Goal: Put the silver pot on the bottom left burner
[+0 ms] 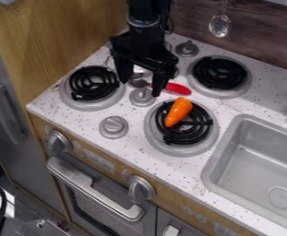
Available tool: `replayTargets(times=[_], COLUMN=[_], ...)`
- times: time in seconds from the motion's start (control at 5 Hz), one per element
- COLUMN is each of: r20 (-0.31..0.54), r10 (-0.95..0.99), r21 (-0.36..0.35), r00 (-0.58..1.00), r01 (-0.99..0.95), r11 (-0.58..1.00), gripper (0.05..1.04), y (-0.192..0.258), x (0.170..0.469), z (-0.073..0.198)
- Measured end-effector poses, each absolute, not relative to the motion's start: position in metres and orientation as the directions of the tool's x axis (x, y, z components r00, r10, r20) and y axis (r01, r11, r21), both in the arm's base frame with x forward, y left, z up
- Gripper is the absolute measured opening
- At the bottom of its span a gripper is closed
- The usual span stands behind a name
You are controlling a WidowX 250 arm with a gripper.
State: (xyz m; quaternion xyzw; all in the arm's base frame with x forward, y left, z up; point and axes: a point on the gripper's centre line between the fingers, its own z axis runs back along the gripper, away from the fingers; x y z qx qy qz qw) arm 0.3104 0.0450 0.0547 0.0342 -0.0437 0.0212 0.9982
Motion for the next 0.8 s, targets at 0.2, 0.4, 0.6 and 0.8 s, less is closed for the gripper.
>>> replayTargets(times=[0.2,0.4,0.6,0.8], r20=[0.055,0.064,0.088,0.110], r10=[0.038,-0.028,-0.098,-0.147], r21=[0.062,0.044,0.034,0.027], r00=[0.998,0.998,0.991,0.983], r01=[-0.042,0.026,0.095,0.145], r11=[0.997,0.999,0.995,0.989], gripper=[0.994,0.994,0.994,0.994], y=[0.044,0.043,0.047,0.057], x=[0.307,0.334,0.376,0.418], z=[0.045,0.027,0.010,-0.011])
